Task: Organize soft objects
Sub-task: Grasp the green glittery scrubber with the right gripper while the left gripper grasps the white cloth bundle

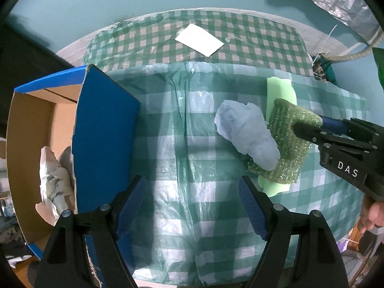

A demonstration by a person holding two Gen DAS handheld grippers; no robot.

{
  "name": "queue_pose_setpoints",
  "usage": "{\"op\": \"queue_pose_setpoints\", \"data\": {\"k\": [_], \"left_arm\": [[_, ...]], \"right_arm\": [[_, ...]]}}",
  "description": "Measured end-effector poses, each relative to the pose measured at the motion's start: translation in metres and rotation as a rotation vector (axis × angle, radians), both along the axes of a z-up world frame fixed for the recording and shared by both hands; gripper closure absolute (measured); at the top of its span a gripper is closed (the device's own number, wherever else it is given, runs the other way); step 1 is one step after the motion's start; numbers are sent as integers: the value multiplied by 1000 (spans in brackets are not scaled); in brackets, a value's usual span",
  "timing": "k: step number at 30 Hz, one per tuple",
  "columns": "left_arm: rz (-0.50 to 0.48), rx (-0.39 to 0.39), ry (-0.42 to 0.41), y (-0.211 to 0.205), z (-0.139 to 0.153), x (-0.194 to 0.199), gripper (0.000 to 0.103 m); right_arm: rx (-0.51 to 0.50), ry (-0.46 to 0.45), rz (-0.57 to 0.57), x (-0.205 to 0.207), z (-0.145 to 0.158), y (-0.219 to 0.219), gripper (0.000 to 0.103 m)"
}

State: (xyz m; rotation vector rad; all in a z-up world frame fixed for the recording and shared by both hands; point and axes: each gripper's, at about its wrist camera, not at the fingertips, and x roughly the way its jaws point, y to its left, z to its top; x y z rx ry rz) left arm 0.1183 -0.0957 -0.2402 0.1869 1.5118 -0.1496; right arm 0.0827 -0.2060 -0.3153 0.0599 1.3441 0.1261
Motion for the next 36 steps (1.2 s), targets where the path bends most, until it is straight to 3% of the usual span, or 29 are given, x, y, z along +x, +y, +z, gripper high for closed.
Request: {"op": "queue_pose_setpoints", "data": {"k": [1,5,15,27,36], "left_arm": [[1,3,3,0,-1,1,23],[8,1,4,0,0,4,23],[7,-3,4,-3,-1,7,23],[-5,5,19,-29,-8,14,23],[36,2,44,-41,-13,23,23]], "right_arm": [[3,2,5,0,0,1,81],[22,15,22,-5,-1,2,89],[59,53,-10,-35,6,-14,89],[69,101,-76,-76,7,-67,89],[62,143,-95,-93,8,-104,89]]}}
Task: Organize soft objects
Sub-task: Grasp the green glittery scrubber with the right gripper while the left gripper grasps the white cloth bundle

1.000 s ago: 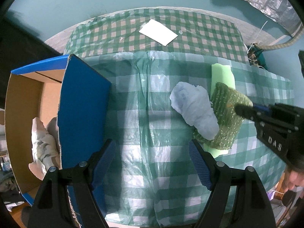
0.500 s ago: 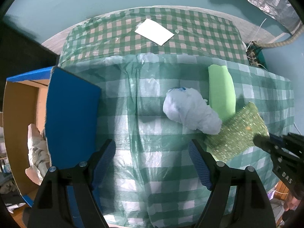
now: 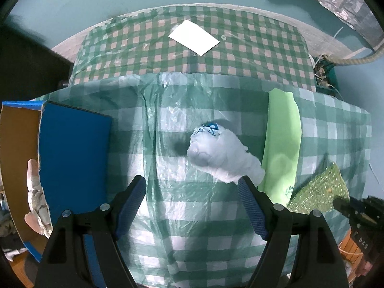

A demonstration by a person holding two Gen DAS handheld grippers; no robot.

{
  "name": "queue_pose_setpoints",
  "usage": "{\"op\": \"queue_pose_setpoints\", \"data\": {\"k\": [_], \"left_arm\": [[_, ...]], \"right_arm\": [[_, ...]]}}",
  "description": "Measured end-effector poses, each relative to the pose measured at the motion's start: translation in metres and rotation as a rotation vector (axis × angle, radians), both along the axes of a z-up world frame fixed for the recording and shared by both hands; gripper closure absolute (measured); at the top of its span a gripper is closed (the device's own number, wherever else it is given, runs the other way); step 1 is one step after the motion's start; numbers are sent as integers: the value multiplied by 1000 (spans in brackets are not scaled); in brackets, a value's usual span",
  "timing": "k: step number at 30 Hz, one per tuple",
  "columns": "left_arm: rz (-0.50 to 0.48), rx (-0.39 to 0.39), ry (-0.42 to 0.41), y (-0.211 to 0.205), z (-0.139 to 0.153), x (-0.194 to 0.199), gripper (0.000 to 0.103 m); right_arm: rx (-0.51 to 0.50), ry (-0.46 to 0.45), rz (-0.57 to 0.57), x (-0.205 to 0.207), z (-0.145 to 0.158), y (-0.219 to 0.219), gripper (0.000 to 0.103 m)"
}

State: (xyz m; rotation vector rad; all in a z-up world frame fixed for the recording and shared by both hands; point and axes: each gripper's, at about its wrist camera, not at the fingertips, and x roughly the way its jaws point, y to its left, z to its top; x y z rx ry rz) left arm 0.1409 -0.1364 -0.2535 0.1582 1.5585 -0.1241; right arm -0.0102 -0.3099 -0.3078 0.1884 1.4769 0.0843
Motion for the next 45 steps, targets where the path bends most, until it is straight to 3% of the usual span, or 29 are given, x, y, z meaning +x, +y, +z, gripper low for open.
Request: {"op": "queue_pose_setpoints", "data": {"k": [5,6,9,10,14,17,25,31,34,36,38,40,45], "left_arm": [[40,4,25,-4,-5,8,23],[50,-1,31,-4,-7,10,22],[63,-2,44,-8,-11,14,22],[67,1,49,-9,-14,14,22],[97,6,85,-12,-26,19,11],[134,-13,96,-13,-32,22,11],[171,-41,144,-19,-44,32,12],[172,-2,177,-18,-60,26,14],[152,19,161,-17,-61,18,31],[133,24,159,-16,-63,14,38],[123,8,162,-13,-63,11,60],[113,1,146,-11,-59,9,71],[48,11,119,-10,-54,6,74]], "right_arm": [[-43,9,-10,-6,-5,-15,89],[-53,3,-23,-7,-6,-18,84],[-70,-9,-65,-8,-8,-25,46],[-75,-15,-70,-8,-9,-25,42],[-91,-13,-96,-9,-14,-24,39],[-80,-22,-111,-11,-15,-18,38],[-158,-63,19,-11,-19,14,37],[-197,-73,42,-7,-25,15,37],[-193,-68,50,-5,-28,13,37],[-201,-68,69,0,-30,15,37],[-202,-64,84,1,-33,17,37],[-212,-54,101,4,-37,19,37],[-249,-57,139,6,-42,24,37]]}}
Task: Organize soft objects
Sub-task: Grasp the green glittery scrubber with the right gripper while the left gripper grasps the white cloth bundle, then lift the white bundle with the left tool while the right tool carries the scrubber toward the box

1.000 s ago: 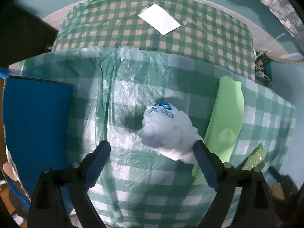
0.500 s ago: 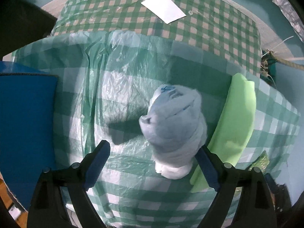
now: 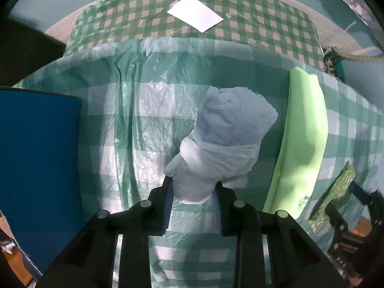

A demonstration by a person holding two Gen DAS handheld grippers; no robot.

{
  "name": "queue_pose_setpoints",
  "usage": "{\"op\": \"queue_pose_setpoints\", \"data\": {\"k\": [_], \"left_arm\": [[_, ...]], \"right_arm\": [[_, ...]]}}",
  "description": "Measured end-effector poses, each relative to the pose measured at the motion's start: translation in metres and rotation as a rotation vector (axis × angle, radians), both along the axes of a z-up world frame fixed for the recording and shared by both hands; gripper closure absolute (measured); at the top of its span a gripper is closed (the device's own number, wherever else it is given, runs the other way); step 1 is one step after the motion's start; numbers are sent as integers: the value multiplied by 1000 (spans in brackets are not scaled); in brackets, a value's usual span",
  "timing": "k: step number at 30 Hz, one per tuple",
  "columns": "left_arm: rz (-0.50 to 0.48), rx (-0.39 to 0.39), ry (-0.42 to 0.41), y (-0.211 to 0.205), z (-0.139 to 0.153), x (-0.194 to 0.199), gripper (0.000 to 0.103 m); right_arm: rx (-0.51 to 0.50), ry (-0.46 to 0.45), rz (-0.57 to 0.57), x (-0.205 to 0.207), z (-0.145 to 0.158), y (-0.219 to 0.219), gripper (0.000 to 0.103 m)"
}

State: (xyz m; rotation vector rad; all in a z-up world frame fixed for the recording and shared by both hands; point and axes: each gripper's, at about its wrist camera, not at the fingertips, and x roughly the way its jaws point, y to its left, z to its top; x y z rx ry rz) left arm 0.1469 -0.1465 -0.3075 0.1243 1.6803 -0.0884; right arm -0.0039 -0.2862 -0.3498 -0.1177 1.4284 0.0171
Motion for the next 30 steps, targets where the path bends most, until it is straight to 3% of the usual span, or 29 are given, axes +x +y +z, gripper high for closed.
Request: {"op": "queue_pose_setpoints", "data": {"k": [4,8,13,15,30], "left_arm": [[-41,20,-13,2,2,-6,75],[-71,21,-24,3,4,-16,76],[-120,34,-54,5,12,-33,76],[-141,45,-68,6,16,-41,76],[-179,45,-139,25,51,-76,76]], "right_arm": [[-54,-15,58,-4,-3,7,37],[-42,-19,53,-5,-3,6,41],[-37,-25,82,-10,2,10,78],[-17,-25,72,-10,4,7,86],[103,-68,11,-17,43,6,91]]}}
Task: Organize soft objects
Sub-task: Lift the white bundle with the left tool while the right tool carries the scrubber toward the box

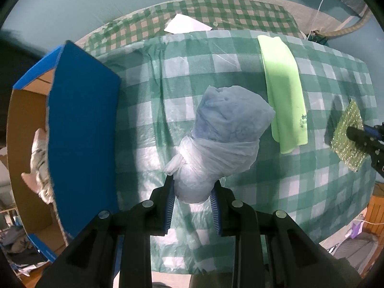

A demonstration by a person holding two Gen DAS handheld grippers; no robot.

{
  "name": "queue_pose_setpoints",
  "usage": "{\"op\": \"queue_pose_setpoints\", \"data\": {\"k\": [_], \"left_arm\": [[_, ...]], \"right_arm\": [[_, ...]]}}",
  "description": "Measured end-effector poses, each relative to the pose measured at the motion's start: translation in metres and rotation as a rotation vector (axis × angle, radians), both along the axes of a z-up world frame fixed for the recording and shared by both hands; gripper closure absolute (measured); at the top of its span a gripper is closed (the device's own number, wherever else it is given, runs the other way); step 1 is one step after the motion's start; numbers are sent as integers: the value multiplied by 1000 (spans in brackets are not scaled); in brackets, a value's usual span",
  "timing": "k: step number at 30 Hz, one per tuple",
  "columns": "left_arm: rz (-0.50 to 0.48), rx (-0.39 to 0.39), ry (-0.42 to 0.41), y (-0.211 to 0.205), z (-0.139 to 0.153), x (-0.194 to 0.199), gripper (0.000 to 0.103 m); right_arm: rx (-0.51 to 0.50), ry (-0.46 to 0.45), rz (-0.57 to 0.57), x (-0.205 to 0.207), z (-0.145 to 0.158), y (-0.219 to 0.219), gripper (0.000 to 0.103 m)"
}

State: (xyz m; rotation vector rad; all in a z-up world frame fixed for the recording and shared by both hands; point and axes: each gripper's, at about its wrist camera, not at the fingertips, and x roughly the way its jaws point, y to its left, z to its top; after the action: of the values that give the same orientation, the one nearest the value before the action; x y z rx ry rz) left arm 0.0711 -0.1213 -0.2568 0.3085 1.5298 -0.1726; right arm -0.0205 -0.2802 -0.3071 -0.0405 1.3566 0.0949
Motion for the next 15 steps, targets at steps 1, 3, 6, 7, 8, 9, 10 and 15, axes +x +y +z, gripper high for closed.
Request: {"op": "queue_pose_setpoints", "data": {"k": [1,3,6,7,8,9,10,15], "left_arm": [[0,-1,-5,2,2,-2,76],[-6,-1,-16,6,9,-8,76],[-13,1,-30,11,16,-14,76],[-12,-1,-35,13,19,-15,76],[-10,-2,-39,16,21,-17,76],[-4,-5,-40,19,24,-19,76],[0,-8,-40,22,26,-20,76],[17,-25,-65,32,43,-28,76]], "right_arm": [[3,-4,2,-1,4,3,91],[9,-13,2,0,9,4,91],[18,-27,6,0,18,9,91],[20,-32,8,-1,22,12,91],[24,-34,12,-2,26,15,91],[25,-36,14,-4,28,16,91],[25,-43,18,-5,33,20,91],[31,-50,38,-7,48,33,91]]}}
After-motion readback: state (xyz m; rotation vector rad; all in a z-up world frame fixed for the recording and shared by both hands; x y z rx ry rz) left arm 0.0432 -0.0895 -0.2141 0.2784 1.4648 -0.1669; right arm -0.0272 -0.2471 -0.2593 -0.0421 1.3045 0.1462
